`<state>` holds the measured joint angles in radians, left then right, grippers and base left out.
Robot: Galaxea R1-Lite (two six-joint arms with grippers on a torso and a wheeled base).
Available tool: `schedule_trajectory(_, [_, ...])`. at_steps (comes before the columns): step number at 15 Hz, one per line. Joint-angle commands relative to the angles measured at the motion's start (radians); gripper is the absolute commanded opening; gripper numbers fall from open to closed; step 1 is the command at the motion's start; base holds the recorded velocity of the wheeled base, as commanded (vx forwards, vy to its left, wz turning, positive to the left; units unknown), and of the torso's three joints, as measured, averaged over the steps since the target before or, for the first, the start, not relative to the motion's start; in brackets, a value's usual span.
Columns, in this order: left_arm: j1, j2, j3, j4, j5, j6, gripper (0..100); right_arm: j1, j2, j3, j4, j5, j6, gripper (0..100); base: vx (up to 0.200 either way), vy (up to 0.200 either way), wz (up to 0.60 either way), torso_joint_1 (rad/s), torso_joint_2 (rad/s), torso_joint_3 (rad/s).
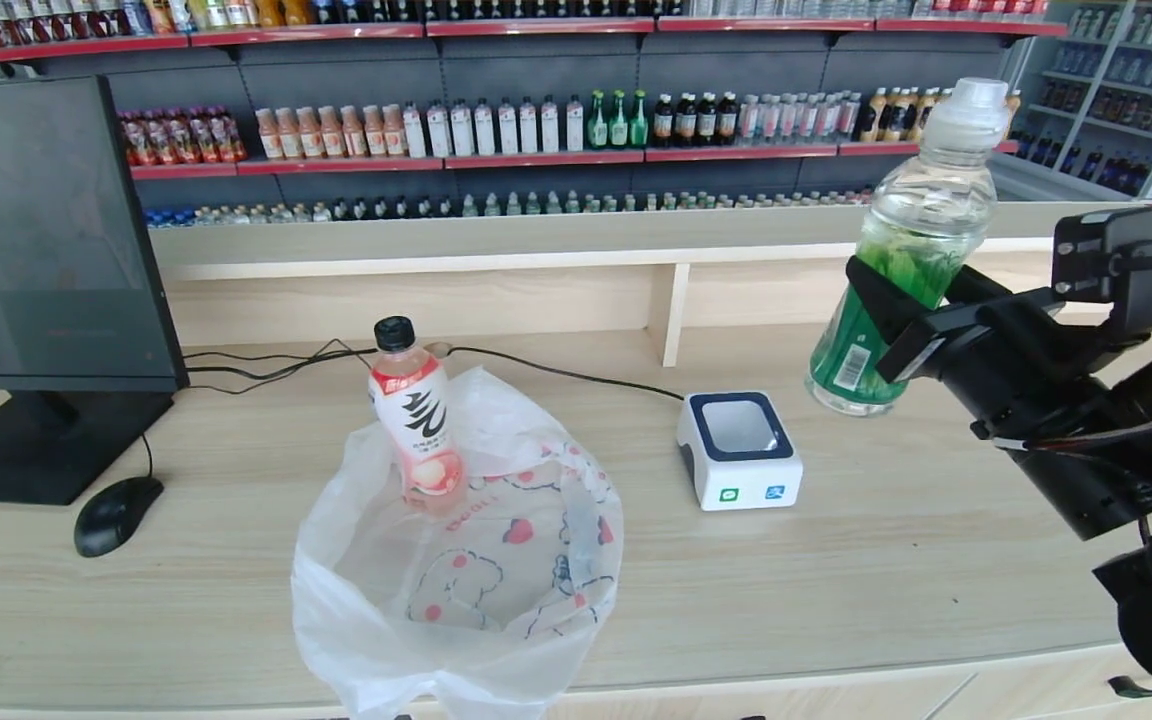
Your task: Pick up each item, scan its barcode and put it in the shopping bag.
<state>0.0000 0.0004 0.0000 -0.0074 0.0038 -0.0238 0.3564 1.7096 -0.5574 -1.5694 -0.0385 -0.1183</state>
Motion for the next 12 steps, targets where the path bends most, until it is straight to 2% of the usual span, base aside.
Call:
schedule_trajectory(1, [0.000, 0.001, 0.000, 0.000, 0.001, 0.001, 100, 0.001, -0.004, 0.022, -0.001, 0.000, 0.012, 0, 0.000, 0.000, 0.00, 0.000, 0.00, 0.000])
schedule_trajectory(3, [0.000, 0.001, 0.000, 0.000, 0.001, -0.001, 100, 0.001, 0.001, 0.022, -0.001, -0.003, 0.014, 0, 0.000, 0.000, 0.00, 0.000, 0.00, 0.000])
schedule_trajectory(5, [0.000, 0.000, 0.000, 0.000, 0.001, -0.001, 100, 0.007, 0.005, 0.027, -0.001, -0.064, 0.062, 0, 0.000, 0.000, 0.00, 0.000, 0.00, 0.000])
schedule_trajectory(7, [0.000, 0.000, 0.000, 0.000, 0.001, 0.002, 100, 0.001, 0.005, 0.014, -0.001, -0.123, 0.091, 0, -0.200, 0.000, 0.00, 0.007, 0.00, 0.005])
schedule_trajectory(12, [0.000, 0.000, 0.000, 0.000, 0.001, 0.002, 100, 0.006, 0.019, -0.004, -0.001, -0.123, 0.091, 0, -0.200, 0.000, 0.00, -0.006, 0.01, 0.004])
